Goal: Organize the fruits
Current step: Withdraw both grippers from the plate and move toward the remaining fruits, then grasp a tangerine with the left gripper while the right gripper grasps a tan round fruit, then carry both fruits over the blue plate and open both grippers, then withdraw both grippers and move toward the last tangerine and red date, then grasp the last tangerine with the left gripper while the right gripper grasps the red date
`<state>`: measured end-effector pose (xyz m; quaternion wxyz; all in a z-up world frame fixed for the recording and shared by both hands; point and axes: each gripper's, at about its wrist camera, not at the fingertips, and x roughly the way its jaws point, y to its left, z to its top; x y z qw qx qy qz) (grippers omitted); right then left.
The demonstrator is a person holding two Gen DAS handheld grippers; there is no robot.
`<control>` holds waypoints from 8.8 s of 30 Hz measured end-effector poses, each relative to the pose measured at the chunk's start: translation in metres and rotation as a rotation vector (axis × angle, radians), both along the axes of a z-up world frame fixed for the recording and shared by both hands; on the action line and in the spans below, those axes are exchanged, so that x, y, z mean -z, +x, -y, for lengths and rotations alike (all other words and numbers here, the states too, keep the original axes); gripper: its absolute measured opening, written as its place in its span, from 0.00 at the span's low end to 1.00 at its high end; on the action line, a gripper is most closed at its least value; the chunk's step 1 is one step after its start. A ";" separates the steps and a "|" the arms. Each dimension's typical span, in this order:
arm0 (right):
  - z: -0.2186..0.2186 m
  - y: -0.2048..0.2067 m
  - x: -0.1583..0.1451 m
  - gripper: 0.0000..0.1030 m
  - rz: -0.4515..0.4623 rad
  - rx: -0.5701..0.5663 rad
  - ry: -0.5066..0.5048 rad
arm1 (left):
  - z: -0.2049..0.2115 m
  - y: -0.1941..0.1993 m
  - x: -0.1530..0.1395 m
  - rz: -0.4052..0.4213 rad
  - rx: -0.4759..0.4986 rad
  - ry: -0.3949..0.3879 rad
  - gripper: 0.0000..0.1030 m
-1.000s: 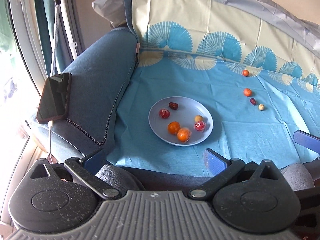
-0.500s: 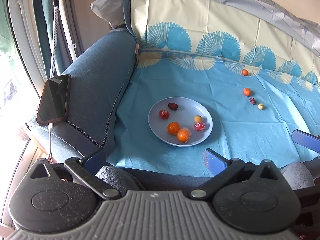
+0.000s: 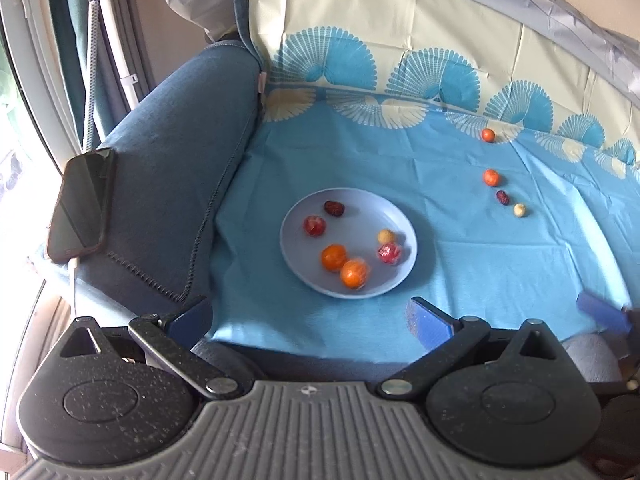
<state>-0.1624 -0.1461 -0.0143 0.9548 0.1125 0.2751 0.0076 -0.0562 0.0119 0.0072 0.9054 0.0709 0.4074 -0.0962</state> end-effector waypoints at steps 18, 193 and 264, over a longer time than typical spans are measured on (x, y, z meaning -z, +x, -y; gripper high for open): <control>0.199 0.181 0.168 0.99 -0.155 0.537 0.050 | 0.173 0.145 0.045 -0.092 0.117 0.111 1.00; -0.033 -0.025 -0.044 0.99 0.012 -0.087 -0.226 | -0.043 -0.041 -0.031 0.153 0.005 -0.077 1.00; 0.328 0.227 0.244 0.22 -0.158 1.000 0.059 | 0.407 0.333 0.126 0.089 0.368 0.077 1.00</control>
